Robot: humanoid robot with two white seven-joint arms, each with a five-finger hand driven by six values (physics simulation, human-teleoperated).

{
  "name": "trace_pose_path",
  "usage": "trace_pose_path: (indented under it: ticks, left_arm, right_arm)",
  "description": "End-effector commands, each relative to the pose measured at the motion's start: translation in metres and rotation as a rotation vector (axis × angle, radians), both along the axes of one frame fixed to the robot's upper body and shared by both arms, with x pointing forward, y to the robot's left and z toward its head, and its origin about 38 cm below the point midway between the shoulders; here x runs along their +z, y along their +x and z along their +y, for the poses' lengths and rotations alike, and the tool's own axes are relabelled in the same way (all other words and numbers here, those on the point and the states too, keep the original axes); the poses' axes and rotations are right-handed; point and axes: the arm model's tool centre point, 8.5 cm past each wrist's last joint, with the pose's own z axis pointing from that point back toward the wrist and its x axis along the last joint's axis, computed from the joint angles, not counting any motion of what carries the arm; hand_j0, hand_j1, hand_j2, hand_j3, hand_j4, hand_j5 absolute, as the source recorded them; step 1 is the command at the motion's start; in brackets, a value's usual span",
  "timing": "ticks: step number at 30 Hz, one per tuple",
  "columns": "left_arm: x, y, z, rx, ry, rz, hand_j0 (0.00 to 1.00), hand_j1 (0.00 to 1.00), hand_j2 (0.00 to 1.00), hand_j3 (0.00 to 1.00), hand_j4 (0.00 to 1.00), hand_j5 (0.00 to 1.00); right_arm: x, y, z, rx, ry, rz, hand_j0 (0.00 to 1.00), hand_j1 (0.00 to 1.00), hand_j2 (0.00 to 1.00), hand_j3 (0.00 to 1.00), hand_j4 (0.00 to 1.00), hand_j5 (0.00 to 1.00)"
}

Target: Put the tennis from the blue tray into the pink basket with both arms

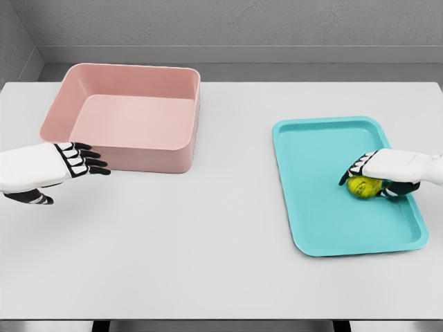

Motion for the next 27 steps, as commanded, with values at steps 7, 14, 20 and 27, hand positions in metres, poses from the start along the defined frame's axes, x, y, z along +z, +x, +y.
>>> trace_pose_path:
  ticks: [7,14,20,27]
  left_arm:
    - [0.001,0.000,0.001,0.003,-0.003,0.001,1.00,1.00,1.00,1.00,1.00,1.00]
    - [0.001,0.000,0.001,0.003,-0.004,0.001,1.00,1.00,1.00,1.00,1.00,1.00]
    - [0.002,0.000,0.002,0.005,0.000,0.001,1.00,1.00,1.00,1.00,1.00,1.00]
    - [0.002,0.000,0.002,0.006,0.002,0.001,1.00,1.00,1.00,1.00,1.00,1.00]
  right_arm:
    - [0.003,0.002,0.000,-0.006,0.008,-0.008,0.61,0.61,0.61,0.61,0.61,0.61]
    - [0.016,0.006,0.001,-0.010,0.030,-0.039,0.59,0.59,0.59,0.59,0.59,0.59]
    - [0.037,0.005,0.015,0.035,0.056,-0.089,0.56,0.56,0.56,0.56,0.56,0.56]
    - [0.051,-0.001,0.043,0.119,0.093,-0.125,0.52,0.52,0.52,0.52,0.52,0.52]
